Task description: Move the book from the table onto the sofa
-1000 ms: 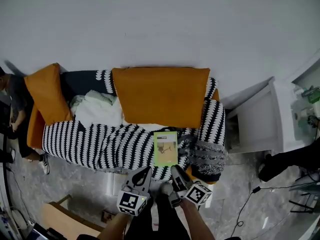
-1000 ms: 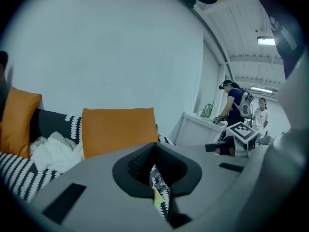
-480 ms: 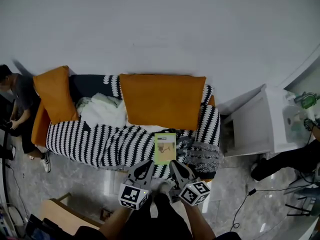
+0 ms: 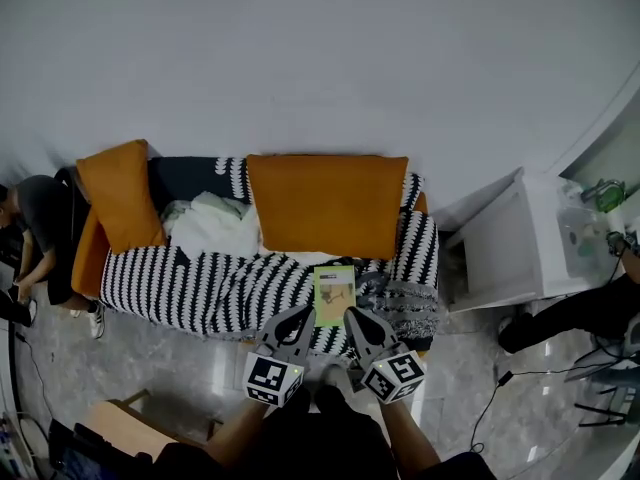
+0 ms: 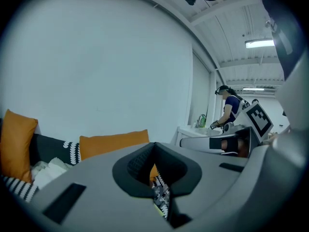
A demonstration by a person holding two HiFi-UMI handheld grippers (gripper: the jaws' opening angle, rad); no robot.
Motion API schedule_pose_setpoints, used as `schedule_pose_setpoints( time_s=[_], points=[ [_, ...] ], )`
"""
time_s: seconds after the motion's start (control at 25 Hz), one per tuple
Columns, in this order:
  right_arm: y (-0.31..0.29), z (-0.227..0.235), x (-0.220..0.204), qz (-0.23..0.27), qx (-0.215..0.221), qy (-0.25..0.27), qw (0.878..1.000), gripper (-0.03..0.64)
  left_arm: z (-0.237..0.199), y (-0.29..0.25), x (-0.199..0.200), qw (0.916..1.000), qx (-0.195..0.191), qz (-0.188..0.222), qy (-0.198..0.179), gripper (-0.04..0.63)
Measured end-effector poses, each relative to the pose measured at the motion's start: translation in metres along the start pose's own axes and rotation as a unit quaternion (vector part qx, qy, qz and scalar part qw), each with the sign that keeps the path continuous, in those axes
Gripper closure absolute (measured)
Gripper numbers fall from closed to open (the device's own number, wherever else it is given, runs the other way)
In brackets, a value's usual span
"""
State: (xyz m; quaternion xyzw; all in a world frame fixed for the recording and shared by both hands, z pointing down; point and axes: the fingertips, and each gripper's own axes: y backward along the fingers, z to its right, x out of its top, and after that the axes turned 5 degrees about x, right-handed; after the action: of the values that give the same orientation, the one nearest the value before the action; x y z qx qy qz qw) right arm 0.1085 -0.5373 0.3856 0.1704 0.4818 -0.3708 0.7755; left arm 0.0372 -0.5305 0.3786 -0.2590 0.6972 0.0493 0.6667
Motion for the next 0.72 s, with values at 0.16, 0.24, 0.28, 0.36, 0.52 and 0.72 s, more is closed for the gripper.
schedule_pose_setpoints(
  time_s=[0.16,0.24,0.28,0.36,0.52,0.72],
  points=[
    [-0.001,-0.007,0.023,0.018,0.001,0.041,0.999,0.594,0.001,-0.002,0.017,0.9998,-0.007,0.012,-0.012,0.581],
    [-0.003,-0.014,0.033,0.027,0.004,0.058,0.998,0.594,0.0,0.0,0.026,0.9996,-0.009,0.019,-0.019,0.581],
    [-0.003,-0.017,0.037,0.03,0.006,0.067,0.997,0.594,-0.001,0.001,0.03,0.9994,-0.009,0.023,-0.022,0.581],
    [-0.005,-0.021,0.043,0.035,0.01,0.082,0.996,0.594,-0.003,0.002,0.037,0.9992,-0.01,0.03,-0.026,0.581],
    [-0.008,-0.032,0.051,0.047,0.012,0.09,0.995,0.594,-0.009,0.01,0.048,0.9987,-0.012,0.04,-0.029,0.581],
    [-0.006,-0.036,0.054,0.06,0.015,0.098,0.993,0.594,-0.011,0.014,0.053,0.9981,-0.011,0.05,-0.033,0.581]
  ],
)
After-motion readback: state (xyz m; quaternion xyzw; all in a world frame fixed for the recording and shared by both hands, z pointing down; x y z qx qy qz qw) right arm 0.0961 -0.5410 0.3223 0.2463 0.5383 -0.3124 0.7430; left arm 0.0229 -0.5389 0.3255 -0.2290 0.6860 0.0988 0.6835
